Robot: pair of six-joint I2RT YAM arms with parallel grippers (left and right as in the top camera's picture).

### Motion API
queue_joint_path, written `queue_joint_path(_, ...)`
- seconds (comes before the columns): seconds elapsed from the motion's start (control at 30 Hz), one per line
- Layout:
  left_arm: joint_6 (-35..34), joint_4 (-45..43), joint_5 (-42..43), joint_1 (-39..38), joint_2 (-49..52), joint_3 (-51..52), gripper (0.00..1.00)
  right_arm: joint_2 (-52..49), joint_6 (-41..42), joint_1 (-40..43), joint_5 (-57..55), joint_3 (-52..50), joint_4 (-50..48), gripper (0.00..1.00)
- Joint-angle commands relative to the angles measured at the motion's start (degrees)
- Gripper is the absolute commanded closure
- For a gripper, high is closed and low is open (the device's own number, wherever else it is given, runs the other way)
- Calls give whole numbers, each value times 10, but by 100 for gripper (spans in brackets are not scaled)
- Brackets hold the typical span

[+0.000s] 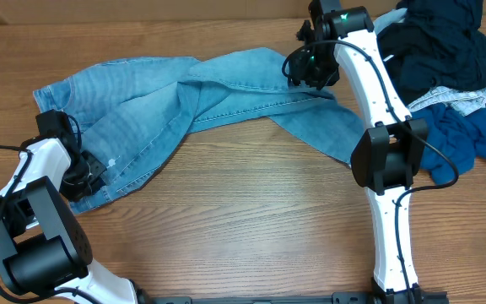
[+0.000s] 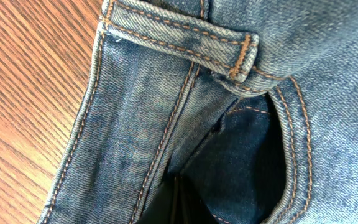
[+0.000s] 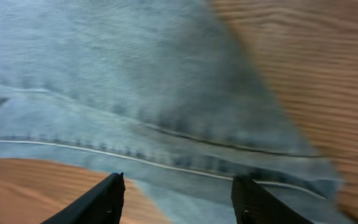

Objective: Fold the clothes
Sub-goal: 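Reach the right gripper to the jeans leg near the clothes pile and grasp, then pull the jeans leg rightward with the right gripper to spread it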

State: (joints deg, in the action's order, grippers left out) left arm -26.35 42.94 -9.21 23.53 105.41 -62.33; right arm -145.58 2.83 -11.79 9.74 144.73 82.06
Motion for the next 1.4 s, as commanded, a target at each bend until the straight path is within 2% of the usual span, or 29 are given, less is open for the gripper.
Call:
queue_joint_path(0.0,16,-2,-25,8,2,18,96,4,6,2,-31,7,18,32)
queue_joint_path(0.03,18,-2,-25,8,2,18,96,4,34,2,-30,7,25,31)
queue_joint_path(0.1,20,-1,-25,8,2,18,96,2,149,7,-5,7,36,22)
queue_joint_path(0.23,20,-3,-25,8,2,18,96,1,328,32,37,7,16,22)
queue_joint_path(0.47,24,-13,-14,8,2,18,96,-7,494,44,59,-41,-24,23)
queue_joint_path(0.57,26,-14,-14,8,2,18,96,-8,522,44,80,-77,-82,28)
queue_joint_path(0.7,35,-15,-15,8,2,18,96,-8,529,44,84,-78,-123,28)
queue_joint_path(0.97,37,-20,-15,8,2,18,96,-41,560,44,110,-78,-101,28)
queue_joint_path(1.03,37,-19,-15,8,2,18,96,-43,560,44,107,-78,-111,35)
queue_joint_path(1.07,39,-19,-15,8,2,18,96,-43,560,45,107,-78,-120,46)
queue_joint_path(1.1,39,-20,-15,8,2,18,96,-43,560,46,107,-78,-125,65)
queue_joint_path(1.13,39,-21,-15,8,2,18,96,-43,560,48,108,-78,-129,91)
queue_joint_path(1.17,39,-21,-15,8,2,18,96,-43,560,51,108,-78,-128,96)
queue_joint_path(1.27,39,-19,-14,8,2,18,96,-41,549,61,127,-74,-102,96)
queue_joint_path(1.37,39,-18,-14,8,2,18,96,-32,507,70,116,-46,-35,96)
